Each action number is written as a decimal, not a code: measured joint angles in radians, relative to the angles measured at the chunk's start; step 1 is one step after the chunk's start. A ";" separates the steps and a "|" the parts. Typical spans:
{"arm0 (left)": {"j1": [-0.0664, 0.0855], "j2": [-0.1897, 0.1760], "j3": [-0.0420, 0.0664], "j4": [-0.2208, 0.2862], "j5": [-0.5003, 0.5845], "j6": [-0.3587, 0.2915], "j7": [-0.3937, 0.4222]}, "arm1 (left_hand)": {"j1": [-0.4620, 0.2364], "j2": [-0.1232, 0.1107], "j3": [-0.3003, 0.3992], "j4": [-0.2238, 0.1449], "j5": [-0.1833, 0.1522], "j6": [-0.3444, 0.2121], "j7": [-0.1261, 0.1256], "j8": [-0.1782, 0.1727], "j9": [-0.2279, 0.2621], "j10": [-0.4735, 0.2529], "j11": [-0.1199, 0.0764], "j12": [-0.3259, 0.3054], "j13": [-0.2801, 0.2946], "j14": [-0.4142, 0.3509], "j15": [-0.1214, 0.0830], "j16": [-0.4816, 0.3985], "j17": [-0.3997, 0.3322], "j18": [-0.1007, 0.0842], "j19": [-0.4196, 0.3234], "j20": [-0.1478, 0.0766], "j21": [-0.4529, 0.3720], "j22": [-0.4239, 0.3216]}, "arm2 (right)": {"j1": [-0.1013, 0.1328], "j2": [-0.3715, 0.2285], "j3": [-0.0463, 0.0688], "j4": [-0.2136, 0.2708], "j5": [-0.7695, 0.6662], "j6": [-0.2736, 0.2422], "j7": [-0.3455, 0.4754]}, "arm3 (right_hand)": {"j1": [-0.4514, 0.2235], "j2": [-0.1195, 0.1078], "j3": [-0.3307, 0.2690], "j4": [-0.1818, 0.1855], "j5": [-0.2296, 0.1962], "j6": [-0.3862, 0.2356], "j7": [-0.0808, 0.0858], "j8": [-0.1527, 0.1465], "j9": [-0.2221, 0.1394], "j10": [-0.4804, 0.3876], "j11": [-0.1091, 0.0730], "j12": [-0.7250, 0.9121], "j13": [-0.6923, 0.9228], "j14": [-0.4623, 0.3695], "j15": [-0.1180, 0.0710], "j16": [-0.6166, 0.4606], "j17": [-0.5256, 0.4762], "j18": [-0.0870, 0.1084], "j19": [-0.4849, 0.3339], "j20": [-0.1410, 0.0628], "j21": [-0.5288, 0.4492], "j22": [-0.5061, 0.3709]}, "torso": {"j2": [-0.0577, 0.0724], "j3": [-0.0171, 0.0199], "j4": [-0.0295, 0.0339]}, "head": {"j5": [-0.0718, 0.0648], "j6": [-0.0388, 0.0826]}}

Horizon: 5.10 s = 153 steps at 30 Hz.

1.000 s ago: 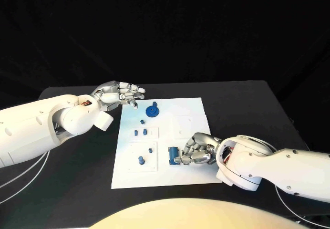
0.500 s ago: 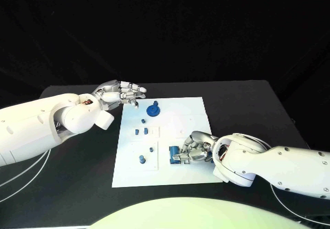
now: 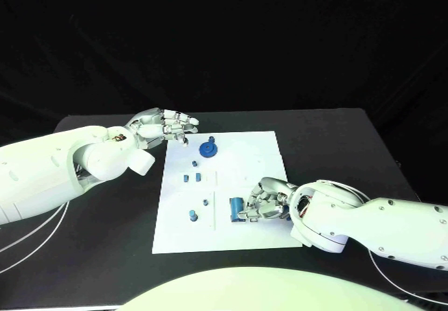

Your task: Assemble the parts on the task board

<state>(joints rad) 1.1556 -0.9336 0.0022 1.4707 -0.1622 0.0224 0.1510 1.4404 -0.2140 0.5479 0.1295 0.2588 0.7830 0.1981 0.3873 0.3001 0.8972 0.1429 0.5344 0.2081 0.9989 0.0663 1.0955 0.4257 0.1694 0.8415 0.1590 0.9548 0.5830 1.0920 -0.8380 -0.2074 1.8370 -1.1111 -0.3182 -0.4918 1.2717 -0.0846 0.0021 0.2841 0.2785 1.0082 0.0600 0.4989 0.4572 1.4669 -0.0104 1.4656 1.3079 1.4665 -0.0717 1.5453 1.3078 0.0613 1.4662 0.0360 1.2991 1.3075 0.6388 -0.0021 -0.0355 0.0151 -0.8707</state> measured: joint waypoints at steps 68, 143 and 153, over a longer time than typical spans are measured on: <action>0.000 -0.003 0.000 0.005 -0.001 0.000 0.001 | 0.000 0.000 0.000 0.000 0.000 -0.004 0.004 0.006 -0.002 0.000 0.000 0.006 -0.002 0.000 0.000 0.000 -0.001 0.000 0.000 0.000 0.000 0.000 | -0.029 -0.221 0.002 0.050 -0.242 -0.012 -0.061 | 0.059 -0.059 0.069 0.005 0.000 0.012 0.009 -0.068 -0.026 -0.002 0.015 -0.042 -0.001 -0.001 0.016 0.000 0.000 0.000 0.000 0.011 0.004 0.000 | 0.000 0.0001 0.0013 | -0.032 0.002; 0.000 -0.005 0.000 0.008 -0.002 0.001 0.000 | 0.000 0.000 0.003 -0.003 0.000 -0.004 0.004 0.006 -0.003 0.000 0.000 0.006 -0.003 0.000 0.000 0.000 -0.001 0.000 0.000 0.000 0.000 0.000 | -0.032 -0.036 0.002 0.018 -0.030 -0.117 -0.100 | -0.067 -0.142 0.455 -0.005 -0.002 0.014 -0.003 -0.020 0.042 0.000 -0.004 -0.034 0.000 0.000 -0.004 0.000 0.000 -0.011 0.000 -0.004 0.033 0.000 | 0.000 0.0007 0.0002 | -0.028 -0.002; 0.000 -0.005 0.000 0.007 -0.002 0.001 -0.001 | 0.000 0.000 0.003 -0.003 0.000 -0.004 0.004 0.009 -0.005 0.000 0.000 0.006 -0.005 0.000 0.000 0.000 -0.002 0.000 0.000 0.000 0.000 0.000 | -0.034 -0.037 0.000 0.028 -0.043 -0.103 -0.109 | -0.170 -0.107 0.425 0.007 -0.002 0.015 -0.005 -0.021 0.042 0.000 -0.004 -0.007 0.000 0.000 -0.004 0.000 -0.001 -0.011 0.000 -0.004 0.033 0.000 | 0.001 0.0012 0.0002 | -0.028 -0.002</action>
<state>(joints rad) 1.1556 -0.9381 0.0022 1.4777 -0.1641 0.0232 0.1499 1.4404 -0.2140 0.5505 0.1269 0.2588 0.7794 0.2017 0.3967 0.2954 0.8972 0.1429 0.5401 0.2031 0.9989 0.0663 1.0955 0.4239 0.1693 0.8415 0.1590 0.9548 0.5831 1.0583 -0.8745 -0.2069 1.8649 -1.1545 -0.4215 -0.6009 1.1021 -0.1918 0.4273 0.2910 0.2770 1.0236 0.0553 0.4777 0.4990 1.4667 -0.0142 1.4590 1.3080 1.4665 -0.0753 1.5453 1.3073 0.0505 1.4662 0.0324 1.3323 1.3078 0.6394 -0.0009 -0.0353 -0.0131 -0.8729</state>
